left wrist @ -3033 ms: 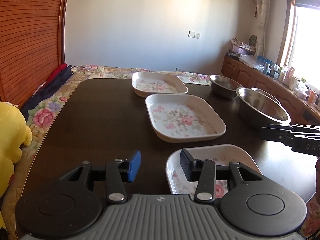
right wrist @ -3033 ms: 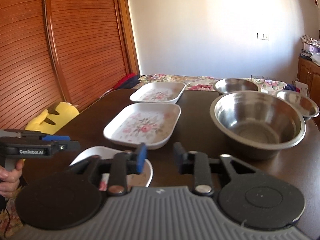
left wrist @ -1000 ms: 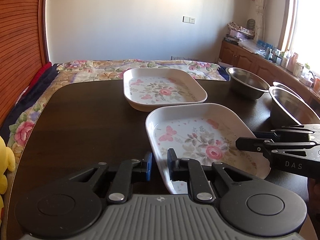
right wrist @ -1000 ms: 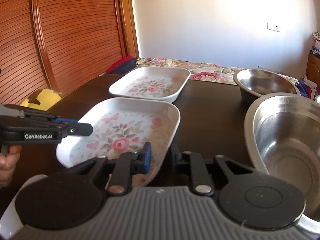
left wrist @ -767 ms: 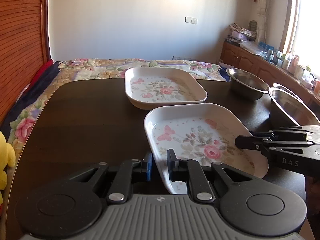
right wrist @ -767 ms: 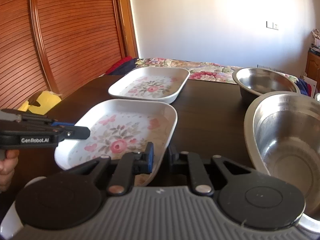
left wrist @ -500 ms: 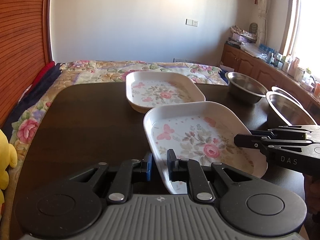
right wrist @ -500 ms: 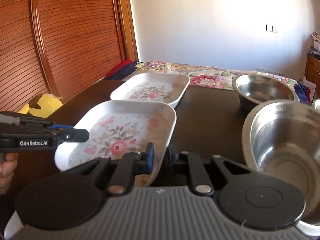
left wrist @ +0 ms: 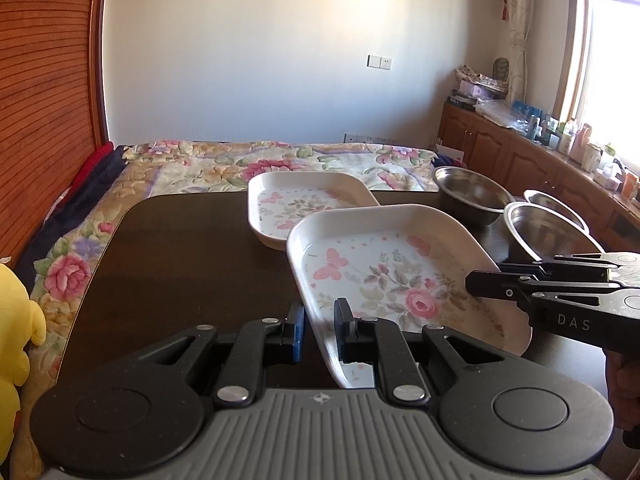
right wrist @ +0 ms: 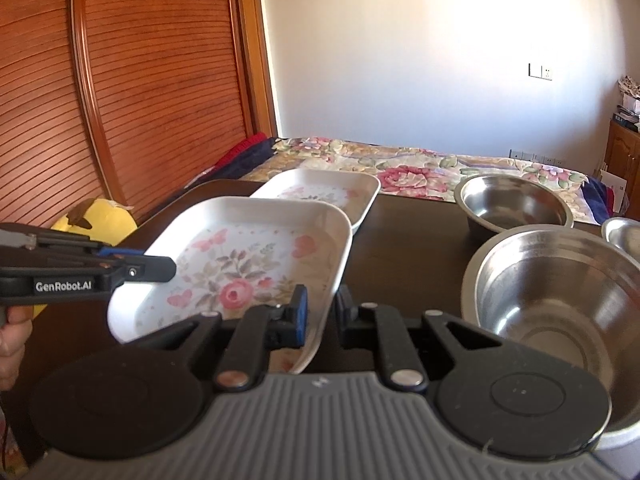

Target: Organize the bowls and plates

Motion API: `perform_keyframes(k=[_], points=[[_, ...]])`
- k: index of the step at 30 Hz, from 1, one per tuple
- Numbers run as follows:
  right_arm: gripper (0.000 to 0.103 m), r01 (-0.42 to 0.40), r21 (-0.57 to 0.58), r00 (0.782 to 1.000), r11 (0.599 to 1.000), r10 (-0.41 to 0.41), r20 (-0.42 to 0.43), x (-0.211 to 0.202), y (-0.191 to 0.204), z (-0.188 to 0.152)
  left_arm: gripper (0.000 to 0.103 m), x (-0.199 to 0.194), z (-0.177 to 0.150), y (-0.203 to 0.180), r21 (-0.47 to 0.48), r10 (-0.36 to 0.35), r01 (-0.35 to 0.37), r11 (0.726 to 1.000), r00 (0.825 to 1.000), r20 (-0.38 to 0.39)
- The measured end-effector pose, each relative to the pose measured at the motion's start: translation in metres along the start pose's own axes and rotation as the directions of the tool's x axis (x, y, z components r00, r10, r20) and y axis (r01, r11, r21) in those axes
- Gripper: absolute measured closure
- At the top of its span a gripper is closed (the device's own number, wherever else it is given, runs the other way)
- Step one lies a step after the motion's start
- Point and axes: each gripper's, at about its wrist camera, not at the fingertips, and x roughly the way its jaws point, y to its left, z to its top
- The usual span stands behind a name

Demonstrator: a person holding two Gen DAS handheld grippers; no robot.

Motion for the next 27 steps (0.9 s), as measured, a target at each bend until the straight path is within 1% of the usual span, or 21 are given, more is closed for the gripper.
perform_keyframes(k=[9,16,27], points=[[0.087,0.001,-0.012,1.000,1.000,0.000,0.009,-0.024,0.009,-0.008,0.087,-0.027,-0.013,-0.011,0.003,0.005,-0.005,1.000,1.000,0.015],[0.087,-0.006,-0.015,1.000,1.000,0.006,0.004,-0.041,0.017,-0.023,0.087,-0.047,-0.030,-0.017,-0.010,0.005,-0.005,1.000,1.000,0.017],[0.087,-0.028,0.008,1.000,1.000,0.028,0.002,-0.067,0.020,-0.048,0.087,-0.068,-0.062,-0.027,-0.046,-0.007,0.006,0.999,1.000,-0.011]])
